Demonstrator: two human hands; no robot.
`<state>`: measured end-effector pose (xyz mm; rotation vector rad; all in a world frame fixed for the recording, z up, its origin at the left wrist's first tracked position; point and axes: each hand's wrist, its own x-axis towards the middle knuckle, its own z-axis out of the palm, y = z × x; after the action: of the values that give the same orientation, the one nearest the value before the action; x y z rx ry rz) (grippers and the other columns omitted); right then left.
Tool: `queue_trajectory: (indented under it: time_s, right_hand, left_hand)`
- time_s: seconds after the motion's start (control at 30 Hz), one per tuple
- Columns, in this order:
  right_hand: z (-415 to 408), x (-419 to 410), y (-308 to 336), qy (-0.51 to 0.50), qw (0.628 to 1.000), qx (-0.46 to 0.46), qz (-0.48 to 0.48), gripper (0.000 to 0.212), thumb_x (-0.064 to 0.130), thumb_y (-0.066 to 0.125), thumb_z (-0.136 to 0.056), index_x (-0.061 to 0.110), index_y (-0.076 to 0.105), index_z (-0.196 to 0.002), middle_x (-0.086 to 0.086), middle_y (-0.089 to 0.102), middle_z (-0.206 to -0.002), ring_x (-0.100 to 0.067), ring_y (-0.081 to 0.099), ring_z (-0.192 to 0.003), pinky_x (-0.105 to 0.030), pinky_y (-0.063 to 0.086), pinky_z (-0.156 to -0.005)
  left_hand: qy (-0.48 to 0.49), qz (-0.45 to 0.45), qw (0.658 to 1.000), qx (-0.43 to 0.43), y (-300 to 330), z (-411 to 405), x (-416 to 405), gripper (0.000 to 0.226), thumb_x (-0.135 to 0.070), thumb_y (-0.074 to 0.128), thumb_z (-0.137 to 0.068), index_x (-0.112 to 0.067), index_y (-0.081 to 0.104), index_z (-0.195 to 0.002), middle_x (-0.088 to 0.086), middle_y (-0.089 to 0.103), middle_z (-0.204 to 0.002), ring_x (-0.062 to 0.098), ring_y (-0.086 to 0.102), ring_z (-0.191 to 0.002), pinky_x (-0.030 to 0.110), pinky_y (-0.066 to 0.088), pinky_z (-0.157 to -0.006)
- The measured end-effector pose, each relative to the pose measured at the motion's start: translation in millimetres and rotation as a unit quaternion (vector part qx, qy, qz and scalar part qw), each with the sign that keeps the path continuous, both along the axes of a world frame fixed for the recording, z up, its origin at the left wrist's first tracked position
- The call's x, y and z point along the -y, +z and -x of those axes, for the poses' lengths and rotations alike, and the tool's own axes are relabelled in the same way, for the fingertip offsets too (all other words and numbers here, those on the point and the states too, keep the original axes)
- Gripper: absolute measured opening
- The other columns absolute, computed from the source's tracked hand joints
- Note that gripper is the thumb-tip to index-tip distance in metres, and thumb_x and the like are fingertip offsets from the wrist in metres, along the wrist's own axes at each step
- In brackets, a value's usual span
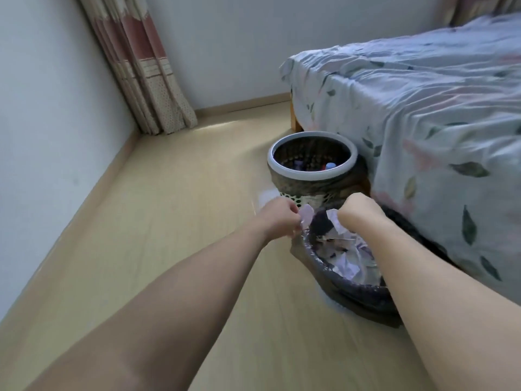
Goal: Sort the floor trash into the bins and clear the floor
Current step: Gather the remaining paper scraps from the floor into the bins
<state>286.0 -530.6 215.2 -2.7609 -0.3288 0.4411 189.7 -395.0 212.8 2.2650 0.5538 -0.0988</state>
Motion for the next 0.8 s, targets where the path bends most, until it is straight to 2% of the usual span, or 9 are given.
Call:
queue_trajectory:
  time_s: [0.1, 0.2, 0.3, 0.4, 0.47, 0.53, 0.6, 0.7, 0.8]
  right_hand:
    - [-14, 22, -11, -0.032, 0.999, -0.026, 0.014, 0.034, 0.019, 0.051, -0.091, 0.004, 0.059, -0.120, -0.014, 0.060, -0.120, -0.034, 0.057, -0.111, -0.036, 0.048, -0.093]
    - [-13, 14, -14, -0.048, 0.998, -0.027, -0.023, 0.029, 0.020, 0.054, -0.083, 0.009, 0.059, -0.109, -0.012, 0.061, -0.110, -0.035, 0.057, -0.106, -0.043, 0.048, -0.097]
    - [2, -18, -7, 0.019, 0.997, 0.001, -0.077, 0.015, 0.019, 0.052, -0.086, 0.012, 0.054, -0.100, -0.008, 0.059, -0.100, -0.032, 0.058, -0.100, -0.043, 0.049, -0.094]
    - [37, -73, -5, 0.124, 0.986, 0.013, -0.114, 0.016, 0.013, 0.046, -0.080, 0.009, 0.059, -0.087, -0.007, 0.060, -0.084, -0.027, 0.058, -0.079, -0.032, 0.050, -0.073]
    - [77, -120, -8, 0.205, 0.972, 0.000, -0.111, 0.016, 0.011, 0.044, -0.078, 0.010, 0.060, -0.082, -0.007, 0.061, -0.082, -0.026, 0.058, -0.074, -0.030, 0.047, -0.065]
    - [130, -171, -20, 0.277, 0.955, -0.020, -0.105, 0.023, 0.015, 0.046, -0.084, 0.012, 0.066, -0.095, -0.007, 0.066, -0.098, -0.027, 0.062, -0.089, -0.030, 0.048, -0.073]
    - [192, -219, -40, 0.332, 0.935, -0.051, -0.110, 0.027, 0.018, 0.049, -0.087, 0.015, 0.068, -0.106, -0.005, 0.067, -0.109, -0.025, 0.062, -0.098, -0.027, 0.046, -0.076]
    - [270, -269, -79, 0.396, 0.907, -0.112, -0.092, 0.031, 0.015, 0.047, -0.085, 0.017, 0.064, -0.110, 0.000, 0.063, -0.110, -0.020, 0.058, -0.090, -0.025, 0.043, -0.071]
    - [327, -310, -120, 0.423, 0.894, -0.145, -0.032, 0.024, 0.009, 0.044, -0.080, 0.016, 0.061, -0.094, -0.001, 0.061, -0.094, -0.020, 0.054, -0.075, -0.026, 0.042, -0.064]
  left_hand:
    - [-0.033, 0.024, 0.998, -0.044, -5, -35, 36, 0.026, -0.004, 0.047, -0.081, 0.005, 0.069, -0.092, 0.022, 0.072, -0.087, 0.029, 0.071, -0.069, 0.039, 0.059, -0.064]
    - [-0.032, -0.006, 0.998, -0.050, -5, -39, 27, 0.028, -0.004, 0.042, -0.080, 0.000, 0.067, -0.089, 0.018, 0.071, -0.088, 0.036, 0.071, -0.081, 0.032, 0.051, -0.057]
    - [0.013, -0.047, 0.997, -0.062, -1, -5, -24, 0.032, -0.004, 0.040, -0.084, -0.001, 0.066, -0.103, 0.019, 0.071, -0.098, 0.030, 0.067, -0.076, 0.028, 0.046, -0.059]
    - [0.062, -0.090, 0.987, -0.118, -7, 69, -106, 0.032, -0.002, 0.040, -0.086, -0.002, 0.066, -0.106, 0.019, 0.071, -0.100, 0.025, 0.061, -0.071, 0.027, 0.047, -0.064]
    - [0.091, -0.118, 0.972, -0.180, -14, 133, -162, 0.033, -0.002, 0.041, -0.085, 0.000, 0.066, -0.105, 0.019, 0.071, -0.100, 0.024, 0.059, -0.069, 0.028, 0.047, -0.065]
    - [0.117, -0.152, 0.951, -0.244, -29, 207, -208, 0.035, -0.003, 0.041, -0.083, 0.000, 0.067, -0.105, 0.019, 0.071, -0.104, 0.024, 0.061, -0.074, 0.028, 0.047, -0.068]
    - [0.125, -0.190, 0.923, -0.310, -50, 284, -240, 0.035, -0.006, 0.042, -0.087, -0.005, 0.067, -0.112, 0.011, 0.067, -0.116, 0.025, 0.063, -0.095, 0.029, 0.047, -0.078]
    - [0.103, -0.182, 0.884, -0.419, -96, 376, -264, 0.036, -0.010, 0.043, -0.090, -0.011, 0.065, -0.119, 0.007, 0.064, -0.125, 0.025, 0.060, -0.112, 0.030, 0.048, -0.087]
    - [0.148, -0.117, 0.892, -0.412, -142, 443, -286, 0.038, -0.013, 0.042, -0.093, -0.015, 0.059, -0.127, 0.003, 0.057, -0.132, 0.022, 0.055, -0.118, 0.029, 0.045, -0.091]
